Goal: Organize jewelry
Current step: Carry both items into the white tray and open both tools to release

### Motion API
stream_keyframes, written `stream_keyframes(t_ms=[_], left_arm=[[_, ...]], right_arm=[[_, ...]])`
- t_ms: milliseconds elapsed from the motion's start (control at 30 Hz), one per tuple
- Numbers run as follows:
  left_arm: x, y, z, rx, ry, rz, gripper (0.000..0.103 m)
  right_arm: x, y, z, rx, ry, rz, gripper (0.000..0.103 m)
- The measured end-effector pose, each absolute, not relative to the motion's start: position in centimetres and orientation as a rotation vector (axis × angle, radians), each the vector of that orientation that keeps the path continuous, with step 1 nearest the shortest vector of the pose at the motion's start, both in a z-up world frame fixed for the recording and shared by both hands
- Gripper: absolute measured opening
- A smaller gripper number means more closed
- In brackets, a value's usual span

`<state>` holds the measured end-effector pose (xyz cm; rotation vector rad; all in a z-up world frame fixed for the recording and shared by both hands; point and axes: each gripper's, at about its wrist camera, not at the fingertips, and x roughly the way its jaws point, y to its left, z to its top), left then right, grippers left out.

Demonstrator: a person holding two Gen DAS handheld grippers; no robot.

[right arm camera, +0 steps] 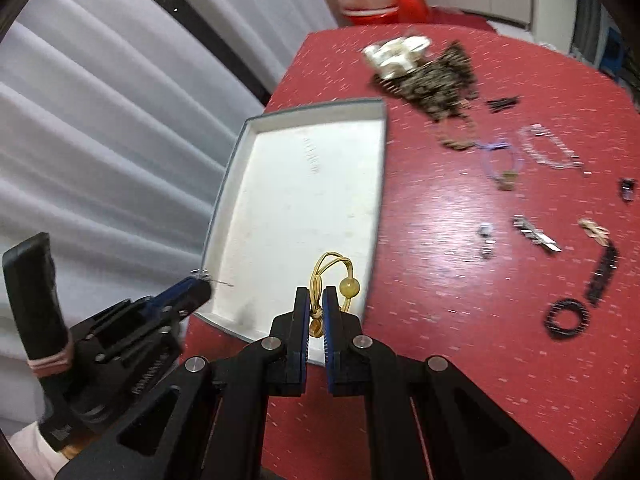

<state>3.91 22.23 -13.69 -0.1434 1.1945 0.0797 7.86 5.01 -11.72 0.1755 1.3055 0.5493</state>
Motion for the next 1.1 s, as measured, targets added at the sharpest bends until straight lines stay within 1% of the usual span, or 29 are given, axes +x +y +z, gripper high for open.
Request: stream_keyframes(t_ms=[333, 533, 733, 767, 800, 833, 867, 900, 933, 967, 1000, 1033, 1067, 1100], left_arm=[[4.9, 23.6, -20.0, -0.131, 1.293, 0.124, 0.012], [4.7, 23.6, -21.5, -0.113, 1.311, 0.144, 0.013], [4.8, 22.7, -21.7, -0.052, 1.309, 0.145, 0.013], [4.8, 22.7, -21.7, -0.054, 1.314, 0.148, 0.013], [4.8, 22.7, -21.7, -0.057, 1.317, 0.152, 0.013], [4.8, 22.7, -21.6, -0.059, 1.319, 0.157, 0.013], [4.8, 22.7, -21.5, -0.059, 1.318, 0.161, 0.013], [4.7, 22.7, -21.5, -0.059, 1.317, 0.165, 0.013], [4.6, 22.6, -21.4, -0.056, 1.315, 0.165, 0.013], [4.6, 22.5, -21.3, -0.052, 1.314, 0.166, 0.02], [4.9, 22.3, -21.1, -0.049, 1.314, 0.166, 0.039], [4.9, 22.4, -20.9, -0.048, 1.313, 0.169, 0.091], [4.7, 22.4, -20.5, -0.059, 1.293, 0.174, 0.103], [4.5, 22.2, -19.9, -0.062, 1.263, 0.182, 0.103]], right_arm=[[9.1, 9.0, -18.4, 0.186, 1.442, 0.533, 0.007], [8.9, 9.4, -20.8, 0.161, 1.489, 0.503, 0.007], [8.9, 9.5, -21.4, 0.16, 1.504, 0.502, 0.009], [8.9, 9.6, -21.3, 0.163, 1.51, 0.505, 0.012], [9.1, 9.6, -21.4, 0.167, 1.511, 0.506, 0.018], [9.3, 9.5, -21.1, 0.174, 1.506, 0.509, 0.028], [9.7, 9.4, -20.8, 0.179, 1.499, 0.512, 0.035], [9.8, 9.2, -20.3, 0.188, 1.486, 0.517, 0.047], [10.0, 8.8, -19.5, 0.201, 1.467, 0.525, 0.052], [10.0, 8.7, -19.1, 0.208, 1.459, 0.529, 0.053], [10.0, 8.5, -18.5, 0.215, 1.45, 0.531, 0.054], [10.0, 8.1, -17.9, 0.224, 1.438, 0.529, 0.055], [10.0, 7.8, -17.5, 0.23, 1.431, 0.527, 0.056], [9.8, 7.4, -17.1, 0.237, 1.424, 0.526, 0.058]])
